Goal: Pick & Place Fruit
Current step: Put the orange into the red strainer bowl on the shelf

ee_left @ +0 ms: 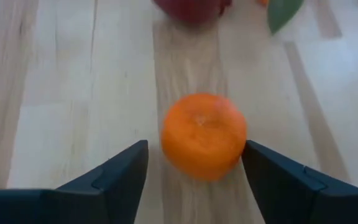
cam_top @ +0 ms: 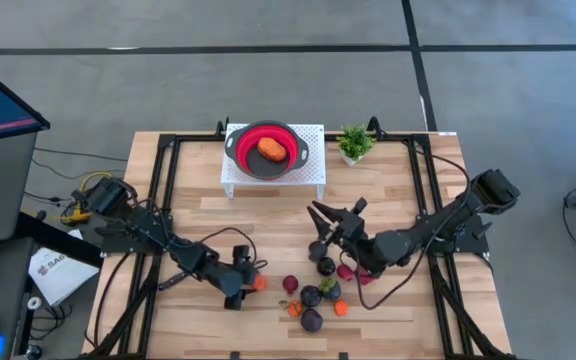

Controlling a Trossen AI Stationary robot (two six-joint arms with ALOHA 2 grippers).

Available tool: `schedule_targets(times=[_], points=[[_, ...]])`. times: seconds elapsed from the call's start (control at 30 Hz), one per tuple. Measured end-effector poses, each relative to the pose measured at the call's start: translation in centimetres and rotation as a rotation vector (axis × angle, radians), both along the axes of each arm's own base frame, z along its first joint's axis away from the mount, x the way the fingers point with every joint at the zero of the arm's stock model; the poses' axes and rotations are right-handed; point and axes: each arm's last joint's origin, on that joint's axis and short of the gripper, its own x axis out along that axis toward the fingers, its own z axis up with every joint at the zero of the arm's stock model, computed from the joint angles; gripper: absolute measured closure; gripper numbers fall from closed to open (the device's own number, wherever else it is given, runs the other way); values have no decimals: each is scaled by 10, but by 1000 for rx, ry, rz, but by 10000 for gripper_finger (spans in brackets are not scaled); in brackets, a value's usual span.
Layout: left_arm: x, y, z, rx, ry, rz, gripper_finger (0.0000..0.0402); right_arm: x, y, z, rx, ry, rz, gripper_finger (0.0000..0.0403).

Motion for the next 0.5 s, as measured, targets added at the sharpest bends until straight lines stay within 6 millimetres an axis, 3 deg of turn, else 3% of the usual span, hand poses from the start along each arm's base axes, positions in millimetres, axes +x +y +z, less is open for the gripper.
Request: schedule_targets(times=[0.27, 0.5], points=[[-3, 3, -3, -26, -109, 16, 172, 2, -3, 12, 34, -23, -77, 331], [-5, 4, -22, -17, -109, 14, 159, 1, -4, 13, 53, -19, -141, 331]])
